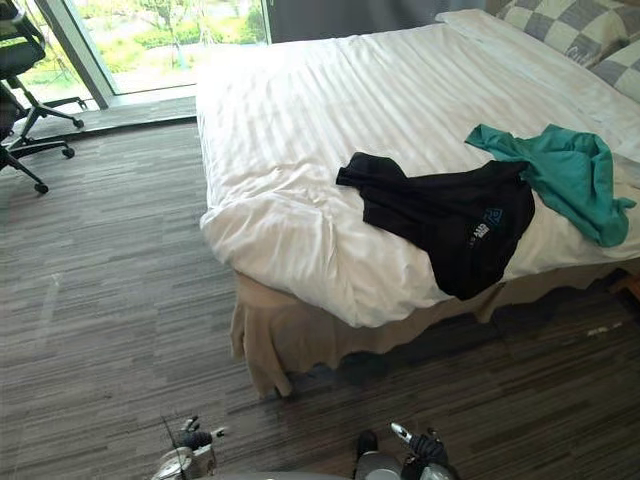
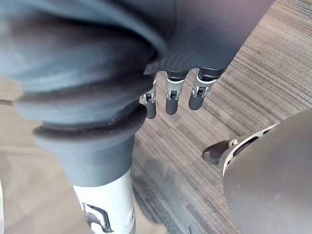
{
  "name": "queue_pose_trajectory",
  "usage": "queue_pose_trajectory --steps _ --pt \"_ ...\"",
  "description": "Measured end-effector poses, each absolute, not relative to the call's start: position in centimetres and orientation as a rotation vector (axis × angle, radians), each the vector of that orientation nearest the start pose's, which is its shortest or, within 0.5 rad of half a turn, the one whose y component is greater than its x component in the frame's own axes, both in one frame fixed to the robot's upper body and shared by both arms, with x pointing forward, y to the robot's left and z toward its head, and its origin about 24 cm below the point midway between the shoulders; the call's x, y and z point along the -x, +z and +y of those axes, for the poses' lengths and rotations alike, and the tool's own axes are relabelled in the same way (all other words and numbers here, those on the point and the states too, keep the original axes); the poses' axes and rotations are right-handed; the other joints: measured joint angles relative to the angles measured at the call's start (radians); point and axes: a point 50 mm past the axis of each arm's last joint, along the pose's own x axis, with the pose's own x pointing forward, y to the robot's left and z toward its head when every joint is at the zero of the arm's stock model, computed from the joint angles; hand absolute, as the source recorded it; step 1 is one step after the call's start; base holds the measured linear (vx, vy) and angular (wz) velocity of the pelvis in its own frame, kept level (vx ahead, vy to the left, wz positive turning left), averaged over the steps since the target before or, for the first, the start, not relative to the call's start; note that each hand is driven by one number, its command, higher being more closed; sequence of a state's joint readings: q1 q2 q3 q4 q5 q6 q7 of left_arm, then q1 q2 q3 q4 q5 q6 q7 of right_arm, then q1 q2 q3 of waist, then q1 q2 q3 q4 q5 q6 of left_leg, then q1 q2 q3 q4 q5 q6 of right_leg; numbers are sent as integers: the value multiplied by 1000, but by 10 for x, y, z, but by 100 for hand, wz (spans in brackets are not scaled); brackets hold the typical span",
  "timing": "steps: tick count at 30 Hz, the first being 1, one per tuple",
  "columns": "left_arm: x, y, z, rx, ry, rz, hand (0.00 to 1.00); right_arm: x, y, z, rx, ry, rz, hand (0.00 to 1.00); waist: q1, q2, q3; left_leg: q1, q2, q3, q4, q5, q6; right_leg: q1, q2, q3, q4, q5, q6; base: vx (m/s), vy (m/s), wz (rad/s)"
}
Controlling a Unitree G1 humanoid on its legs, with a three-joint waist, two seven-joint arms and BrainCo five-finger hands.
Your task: Tidy the bed and pick cloth on bed and put in laundry
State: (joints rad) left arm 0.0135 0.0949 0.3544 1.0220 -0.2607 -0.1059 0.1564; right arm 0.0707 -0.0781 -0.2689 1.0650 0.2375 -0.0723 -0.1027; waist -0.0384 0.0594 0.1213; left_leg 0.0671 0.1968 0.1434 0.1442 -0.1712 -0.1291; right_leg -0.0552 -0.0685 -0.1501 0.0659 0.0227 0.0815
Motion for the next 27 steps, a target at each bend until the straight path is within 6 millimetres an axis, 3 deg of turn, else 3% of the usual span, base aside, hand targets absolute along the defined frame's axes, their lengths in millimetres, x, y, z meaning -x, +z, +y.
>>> queue_pose_trajectory --steps 2,5,8,9,10,12,13,14,16,17,22,23,27 --pt "-130 -135 257 289 747 822 0 -85 -157 -229 -200 -561 1027 0 -2 6 -7 1 -9 0 -60 37 0 -1 -4 -11 -38 27 -1 -66 -34 17" --pt "-143 -114 301 314 901 704 0 -62 -159 -237 -195 -610 1073 0 -2 21 -10 9 -12 13 -110 67 -7 -1 -2 -12 -78 59 -11 -41 -23 -4" --pt "-169 -71 350 259 979 511 0 -44 -159 -242 -188 -644 1099 0 -3 33 -8 9 0 27 -120 73 -16 -4 13 -9 -90 61 -14 -23 -45 -8" --pt "-187 -49 365 230 981 435 0 -40 -159 -245 -181 -652 1101 0 -2 38 -5 8 1 30 -133 81 -18 -12 14 -9 -89 61 -14 -22 -39 -3" --pt "-195 -38 372 216 982 395 0 -38 -158 -246 -177 -654 1102 0 -2 40 -3 7 1 33 -139 86 -18 -19 14 -7 -85 61 -14 -28 -27 -7" --pt "-228 15 393 169 986 197 0 -46 -155 -250 -170 -653 1062 0 0 50 7 -8 -5 46 -150 103 -19 -57 8 2 -61 61 -14 -21 -11 -10" --pt "-236 29 395 161 982 148 0 -48 -154 -251 -173 -655 1049 0 -1 54 11 -10 -7 48 -152 107 -20 -64 5 3 -53 61 -14 0 0 0" --pt "-256 64 396 139 953 17 0 -52 -152 -250 -176 -653 1028 0 0 62 21 -20 -12 51 -154 115 -25 -80 -3 0 -30 56 -9 1 12 13" --pt "-270 99 394 100 923 -109 0 -54 -153 -247 -195 -657 1016 0 -3 64 28 -24 -21 64 -157 131 -27 -90 -11 -5 -10 45 -5 -2 9 18" --pt "-280 130 388 60 894 -222 0 -53 -154 -242 -213 -658 1021 0 -4 66 30 -24 -27 81 -164 148 -30 -94 -21 -12 6 34 -2 4 -1 16" --pt "-296 203 372 -40 841 -476 0 -52 -154 -240 -226 -655 1015 0 0 65 40 -54 -37 102 -163 161 -17 -129 -25 -14 22 19 -14 1 -7 5" --pt "-298 210 370 -49 832 -492 0 -53 -154 -240 -230 -652 1012 0 0 64 44 -54 -37 102 -163 161 -17 -129 -26 -14 21 19 -15 0 0 0" --pt "-316 263 346 -175 755 -621 0 -60 -154 -238 -249 -639 994 0 -2 51 64 -98 -50 102 -163 173 -1 -174 -37 -14 20 32 -16 -22 2 2"
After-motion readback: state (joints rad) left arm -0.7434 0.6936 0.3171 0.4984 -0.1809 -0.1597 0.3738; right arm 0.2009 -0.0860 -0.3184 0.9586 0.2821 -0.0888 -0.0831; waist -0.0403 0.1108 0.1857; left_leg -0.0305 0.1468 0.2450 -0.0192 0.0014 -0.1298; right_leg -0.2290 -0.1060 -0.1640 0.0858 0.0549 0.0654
